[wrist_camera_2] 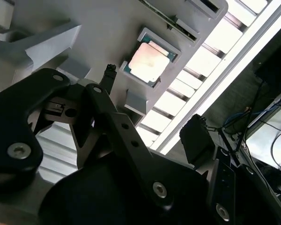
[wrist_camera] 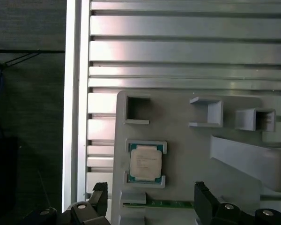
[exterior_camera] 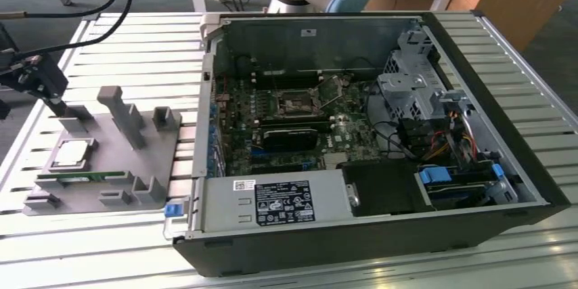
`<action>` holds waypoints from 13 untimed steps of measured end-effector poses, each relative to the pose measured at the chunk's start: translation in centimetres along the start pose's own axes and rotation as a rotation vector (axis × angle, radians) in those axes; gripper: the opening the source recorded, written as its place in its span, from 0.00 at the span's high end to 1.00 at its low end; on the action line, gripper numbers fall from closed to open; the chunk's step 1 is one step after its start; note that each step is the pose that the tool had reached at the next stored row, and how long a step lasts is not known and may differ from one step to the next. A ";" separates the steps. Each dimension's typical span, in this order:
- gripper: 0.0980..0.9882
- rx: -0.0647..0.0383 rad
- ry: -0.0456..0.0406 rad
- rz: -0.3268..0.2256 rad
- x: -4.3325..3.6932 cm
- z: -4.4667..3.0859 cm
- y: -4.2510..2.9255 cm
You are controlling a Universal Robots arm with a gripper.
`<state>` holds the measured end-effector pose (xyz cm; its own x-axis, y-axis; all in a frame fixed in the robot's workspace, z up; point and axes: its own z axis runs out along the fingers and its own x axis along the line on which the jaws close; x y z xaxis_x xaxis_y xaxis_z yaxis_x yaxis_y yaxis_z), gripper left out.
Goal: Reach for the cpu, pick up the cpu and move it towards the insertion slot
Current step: 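Pick up the cpu and move it towards the insertion slot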
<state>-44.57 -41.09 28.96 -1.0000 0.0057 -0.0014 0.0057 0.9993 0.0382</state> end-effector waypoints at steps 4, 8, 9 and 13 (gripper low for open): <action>0.19 0.000 0.0000 0.000 0.00 0.72 -0.25; 0.19 0.000 0.0000 0.000 0.00 1.44 -0.45; 0.19 0.000 0.0000 0.000 0.01 1.62 -0.47; 0.19 0.000 0.0000 0.000 0.00 2.35 -0.58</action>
<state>-44.58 -41.58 26.59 -1.0000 0.0058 -0.0014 0.0057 0.9993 0.0382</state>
